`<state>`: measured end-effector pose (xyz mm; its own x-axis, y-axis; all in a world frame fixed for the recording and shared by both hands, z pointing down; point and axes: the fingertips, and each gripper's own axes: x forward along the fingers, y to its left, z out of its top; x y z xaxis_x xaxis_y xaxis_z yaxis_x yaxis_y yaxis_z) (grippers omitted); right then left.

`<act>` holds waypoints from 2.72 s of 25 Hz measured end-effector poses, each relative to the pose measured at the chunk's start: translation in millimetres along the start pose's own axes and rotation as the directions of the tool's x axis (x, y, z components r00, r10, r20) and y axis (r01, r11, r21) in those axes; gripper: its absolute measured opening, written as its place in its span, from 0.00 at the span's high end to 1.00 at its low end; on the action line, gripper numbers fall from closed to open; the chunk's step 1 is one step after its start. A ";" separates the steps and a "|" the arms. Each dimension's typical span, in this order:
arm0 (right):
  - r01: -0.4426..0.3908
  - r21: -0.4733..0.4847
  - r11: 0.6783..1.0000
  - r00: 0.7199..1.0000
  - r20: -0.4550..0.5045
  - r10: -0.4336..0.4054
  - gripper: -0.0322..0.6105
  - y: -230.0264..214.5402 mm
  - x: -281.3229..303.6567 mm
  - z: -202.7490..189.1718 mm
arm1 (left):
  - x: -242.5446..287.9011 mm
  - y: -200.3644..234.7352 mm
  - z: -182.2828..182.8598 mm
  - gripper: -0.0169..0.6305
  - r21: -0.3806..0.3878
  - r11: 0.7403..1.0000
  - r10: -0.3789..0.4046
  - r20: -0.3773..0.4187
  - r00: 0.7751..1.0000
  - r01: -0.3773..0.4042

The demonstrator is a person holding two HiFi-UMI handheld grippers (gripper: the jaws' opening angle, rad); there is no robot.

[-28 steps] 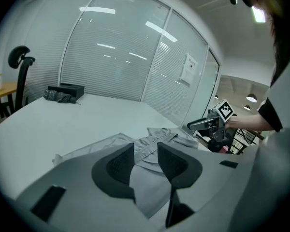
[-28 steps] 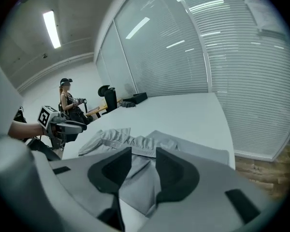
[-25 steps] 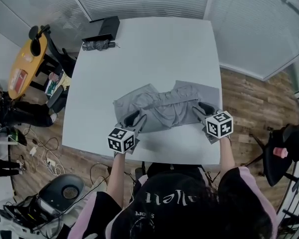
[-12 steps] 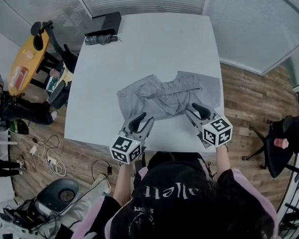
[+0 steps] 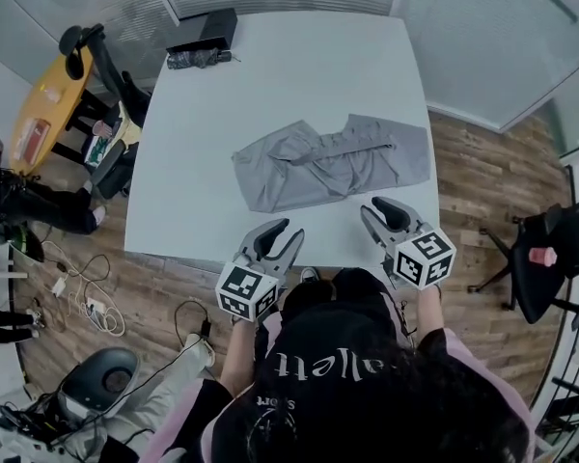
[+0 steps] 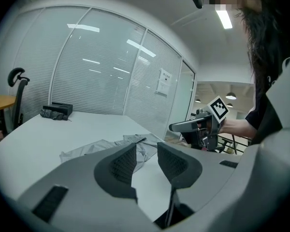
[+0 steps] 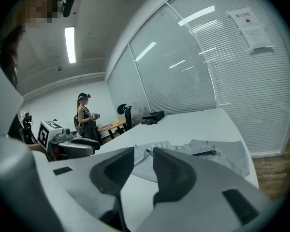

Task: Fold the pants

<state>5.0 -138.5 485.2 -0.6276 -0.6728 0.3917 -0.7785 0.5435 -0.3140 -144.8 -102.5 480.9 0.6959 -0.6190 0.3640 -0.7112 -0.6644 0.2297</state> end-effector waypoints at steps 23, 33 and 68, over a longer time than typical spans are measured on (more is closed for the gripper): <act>-0.035 -0.053 0.998 0.999 0.003 0.036 0.88 29.7 -90.1 -20.0 | -13.3 -93.6 -9.4 0.74 0.034 0.999 -0.029 0.024 0.999 0.028; -0.131 -0.050 0.990 0.991 0.025 0.133 0.88 44.2 -148.2 -49.6 | -33.7 -167.9 -18.2 0.77 0.035 0.999 0.010 0.044 0.999 -0.011; -0.199 -0.056 0.978 0.968 0.143 0.206 0.90 79.7 -246.6 -75.9 | -87.7 -263.5 -31.2 0.91 0.010 1.000 0.023 0.149 0.989 -0.024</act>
<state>97.8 108.8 429.2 -0.7679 -0.6115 0.1910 -0.6364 0.6941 -0.3364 -21.5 139.9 416.6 0.6866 -0.6896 0.2302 -0.7270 -0.6532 0.2118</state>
